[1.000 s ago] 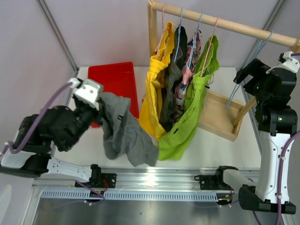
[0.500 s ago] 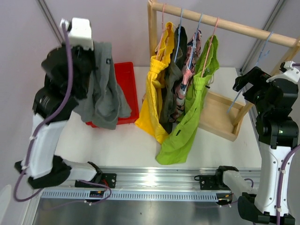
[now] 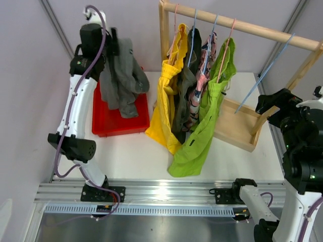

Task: Remove the shorts from the hanger

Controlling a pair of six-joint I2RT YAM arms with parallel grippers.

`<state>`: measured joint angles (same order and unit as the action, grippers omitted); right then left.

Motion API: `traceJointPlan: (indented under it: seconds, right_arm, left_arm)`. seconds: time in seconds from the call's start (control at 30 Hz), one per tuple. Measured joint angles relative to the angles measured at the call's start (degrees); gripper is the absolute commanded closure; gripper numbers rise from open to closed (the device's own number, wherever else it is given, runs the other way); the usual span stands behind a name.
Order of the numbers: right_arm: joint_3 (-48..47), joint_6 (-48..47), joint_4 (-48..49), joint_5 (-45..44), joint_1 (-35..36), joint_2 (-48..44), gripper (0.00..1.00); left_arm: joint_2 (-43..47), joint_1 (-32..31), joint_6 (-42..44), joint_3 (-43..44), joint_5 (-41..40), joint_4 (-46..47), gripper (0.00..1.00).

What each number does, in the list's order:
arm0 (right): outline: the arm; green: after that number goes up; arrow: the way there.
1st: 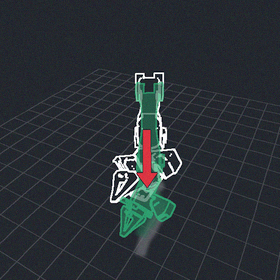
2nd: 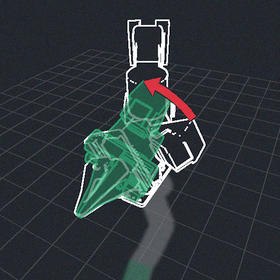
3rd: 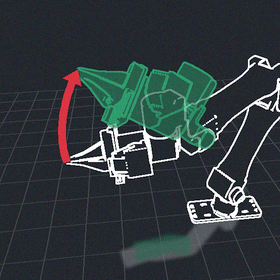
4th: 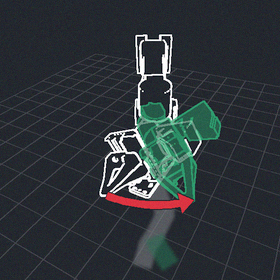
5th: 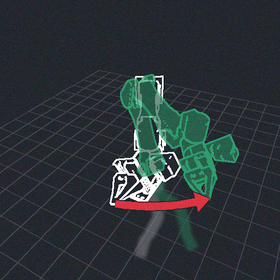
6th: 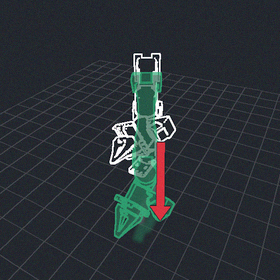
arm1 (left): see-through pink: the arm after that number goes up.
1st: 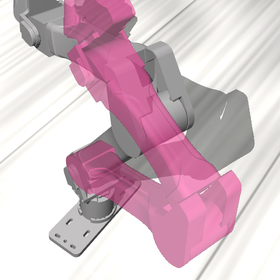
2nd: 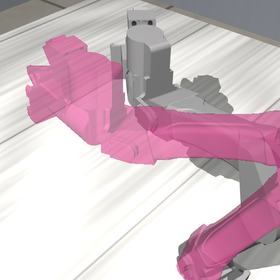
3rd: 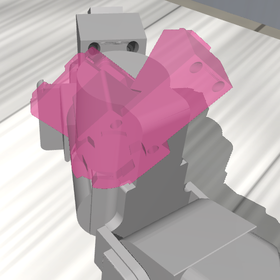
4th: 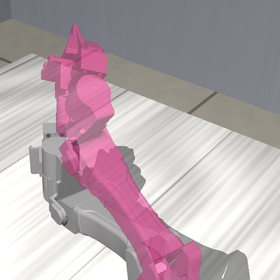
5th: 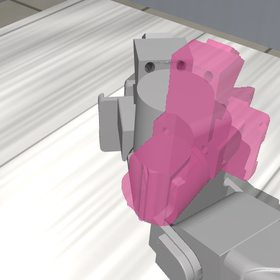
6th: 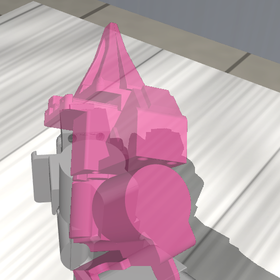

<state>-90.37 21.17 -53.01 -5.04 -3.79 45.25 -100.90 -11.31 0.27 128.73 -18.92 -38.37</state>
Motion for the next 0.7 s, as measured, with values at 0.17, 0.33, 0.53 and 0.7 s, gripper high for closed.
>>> traceJointPlan:
  seconds: [0.17,0.33,0.53,0.7]
  right_arm:
    - [-9.07,-0.22,-2.19,0.92,0.0,1.97,0.01]
    - [-19.87,0.28,-0.7,6.27,0.0,7.19,0.01]
    - [-22.12,3.34,5.11,14.01,0.04,15.28,0.04]
    - [-22.1,4.39,8.46,16.06,1.79,24.94,0.06]
  left_arm:
    - [2.95,-0.04,-4.04,-17.84,3.76,3.37,0.01]
    - [11.45,-0.81,-6.34,-29.03,4.83,3.56,0.01]
    - [32.3,-6.23,-7.37,-41.33,5.9,7.61,0.01]
    - [49.09,-7.34,-8.87,-58.69,10.27,12.96,0.01]
